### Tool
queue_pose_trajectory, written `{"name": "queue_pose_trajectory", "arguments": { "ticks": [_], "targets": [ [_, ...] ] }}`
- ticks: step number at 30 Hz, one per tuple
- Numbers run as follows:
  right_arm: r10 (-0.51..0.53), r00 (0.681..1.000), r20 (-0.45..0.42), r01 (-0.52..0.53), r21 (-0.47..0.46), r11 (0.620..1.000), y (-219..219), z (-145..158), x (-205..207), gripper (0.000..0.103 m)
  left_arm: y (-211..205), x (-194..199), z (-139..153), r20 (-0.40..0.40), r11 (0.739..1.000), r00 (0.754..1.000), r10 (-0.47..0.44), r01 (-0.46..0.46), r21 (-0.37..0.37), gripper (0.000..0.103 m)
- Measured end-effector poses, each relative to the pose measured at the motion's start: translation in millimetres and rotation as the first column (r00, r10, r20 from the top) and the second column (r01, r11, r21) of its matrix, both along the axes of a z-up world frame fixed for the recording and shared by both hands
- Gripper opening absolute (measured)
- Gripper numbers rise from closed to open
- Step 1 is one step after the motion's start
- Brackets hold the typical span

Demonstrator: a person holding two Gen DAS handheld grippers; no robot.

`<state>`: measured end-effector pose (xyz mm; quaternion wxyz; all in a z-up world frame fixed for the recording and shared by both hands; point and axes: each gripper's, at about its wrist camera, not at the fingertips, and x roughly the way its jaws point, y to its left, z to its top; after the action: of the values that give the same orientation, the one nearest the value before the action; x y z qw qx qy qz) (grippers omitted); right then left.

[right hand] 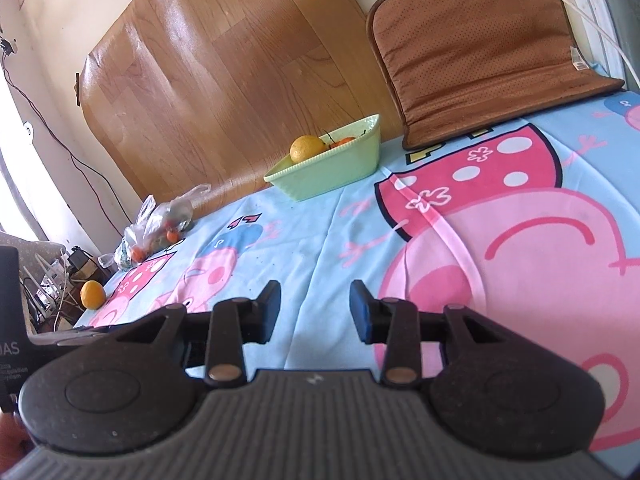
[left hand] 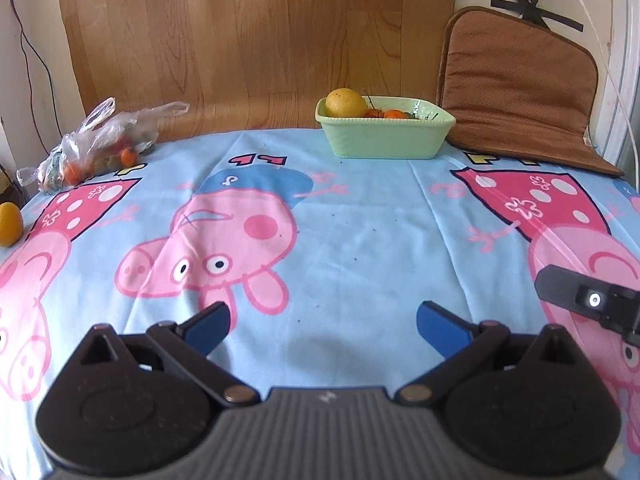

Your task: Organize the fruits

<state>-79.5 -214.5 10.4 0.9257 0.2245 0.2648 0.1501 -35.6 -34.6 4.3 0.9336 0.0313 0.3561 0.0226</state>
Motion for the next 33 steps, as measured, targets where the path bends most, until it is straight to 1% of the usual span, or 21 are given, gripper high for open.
{"name": "queue_pose_trajectory", "arguments": {
  "ticks": [11,19,24,33],
  "targets": [
    [-0.003,1.000,-0.019,0.004,0.013,1.000,-3.8,-3.2,-0.1,0.042,-0.4,3.9,-0.6,0.007,1.000,1.000,0.021,-0.021,0.013,0.103],
    [-0.017,1.000,-0.011,0.017,0.020,1.000,-4.3,-1.1,-1.2,0.042,0.7,3.3,2.7,0.045,0.998,0.998,0.044,-0.046,0.035,0.103],
    [-0.027,1.000,-0.001,0.027,0.024,0.999,-4.7,0.3,-1.8,0.042,0.9,3.0,4.6,0.059,0.998,0.997,0.048,-0.050,0.032,0.103],
    [-0.031,1.000,-0.001,0.031,0.025,0.999,-3.8,-0.5,-0.8,0.042,3.5,3.6,1.7,0.051,0.999,0.998,0.044,-0.045,0.012,0.103]
  ]
}}
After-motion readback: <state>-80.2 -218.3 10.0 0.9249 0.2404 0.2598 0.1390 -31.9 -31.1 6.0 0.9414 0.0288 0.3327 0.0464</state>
